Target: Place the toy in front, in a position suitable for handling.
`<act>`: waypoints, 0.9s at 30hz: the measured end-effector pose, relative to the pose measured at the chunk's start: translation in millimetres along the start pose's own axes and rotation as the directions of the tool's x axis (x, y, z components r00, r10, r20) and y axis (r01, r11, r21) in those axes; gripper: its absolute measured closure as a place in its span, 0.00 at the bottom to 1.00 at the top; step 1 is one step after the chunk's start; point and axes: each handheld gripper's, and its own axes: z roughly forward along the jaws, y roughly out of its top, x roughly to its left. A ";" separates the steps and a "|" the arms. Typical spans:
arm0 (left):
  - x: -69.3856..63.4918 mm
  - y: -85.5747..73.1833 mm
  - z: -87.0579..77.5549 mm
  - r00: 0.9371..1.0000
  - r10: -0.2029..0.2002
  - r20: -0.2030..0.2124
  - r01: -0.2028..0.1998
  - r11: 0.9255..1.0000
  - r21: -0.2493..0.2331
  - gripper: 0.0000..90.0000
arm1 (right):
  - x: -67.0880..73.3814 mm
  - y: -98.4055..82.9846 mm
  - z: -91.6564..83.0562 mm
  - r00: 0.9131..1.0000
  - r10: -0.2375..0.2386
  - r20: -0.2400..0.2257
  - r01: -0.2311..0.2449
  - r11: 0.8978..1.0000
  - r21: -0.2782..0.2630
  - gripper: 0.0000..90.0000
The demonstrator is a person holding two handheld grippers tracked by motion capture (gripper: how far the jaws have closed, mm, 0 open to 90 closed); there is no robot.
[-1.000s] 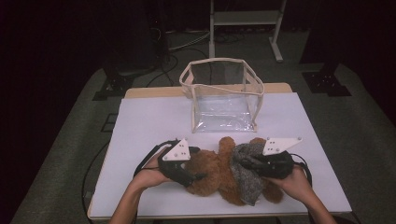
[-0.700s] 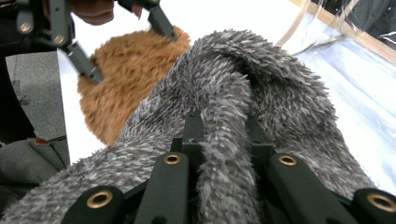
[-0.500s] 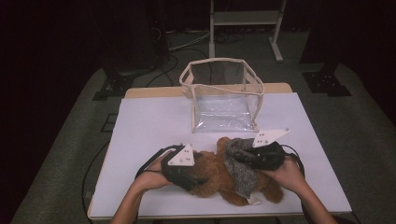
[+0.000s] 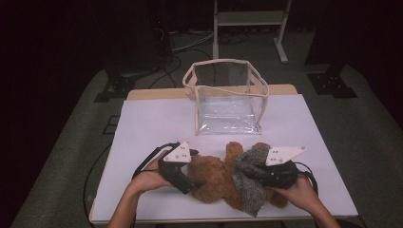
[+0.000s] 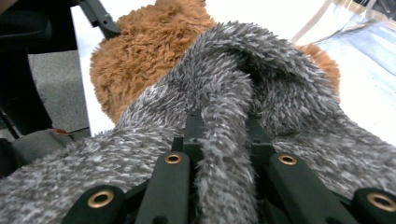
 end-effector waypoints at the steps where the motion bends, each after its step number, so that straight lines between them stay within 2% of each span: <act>1: 0.0 -0.6 1.3 1.000 -0.003 0.010 0.003 1.000 0.003 0.03 | 1.3 -1.5 -1.3 1.000 0.000 -0.003 0.000 1.000 -0.003 0.84; 5: -0.1 -3.9 11.6 0.997 -0.038 0.074 0.037 0.999 0.011 0.02 | 4.7 -6.6 -5.6 1.000 0.002 -0.016 -0.002 1.000 -0.013 0.84; 8: -2.1 -5.9 21.3 0.991 -0.048 0.125 0.044 0.998 0.033 0.01 | 6.2 -8.6 -6.4 1.000 0.007 -0.015 -0.008 1.000 -0.021 0.84; 11: -6.0 -4.4 27.0 0.993 -0.028 0.119 0.022 0.999 0.049 0.02 | 7.8 -7.9 -6.1 1.000 -0.002 -0.007 0.002 1.000 -0.021 0.84; 13: -5.7 -2.8 25.0 0.994 -0.017 0.104 0.012 0.999 0.050 0.10 | 7.8 -7.6 -6.1 1.000 -0.002 0.001 0.002 1.000 -0.022 0.84; 15: -7.7 -2.1 22.7 0.997 0.026 0.068 -0.030 0.998 0.052 0.22 | 6.5 -7.2 -5.9 1.000 0.007 0.002 -0.007 1.000 -0.027 0.83; 17: -9.9 0.9 19.9 0.998 0.061 0.031 -0.063 0.996 0.067 0.30 | 6.6 -4.6 -6.2 1.000 0.011 0.007 -0.011 1.000 -0.024 0.83; 21: -9.7 7.0 15.2 0.994 0.104 -0.040 -0.100 0.991 0.093 0.35 | 9.6 3.1 -5.9 0.999 -0.016 0.048 0.017 1.000 -0.013 0.83; 24: -8.3 7.7 12.6 0.991 0.104 -0.078 -0.096 0.990 0.099 0.36 | 6.4 10.9 -4.9 0.997 -0.035 0.063 0.035 0.999 -0.002 0.83; 27: -6.0 7.6 7.6 0.984 0.108 -0.144 -0.093 0.990 0.105 0.38 | 0.0 20.3 -0.7 0.997 -0.040 0.063 0.040 0.999 0.001 0.83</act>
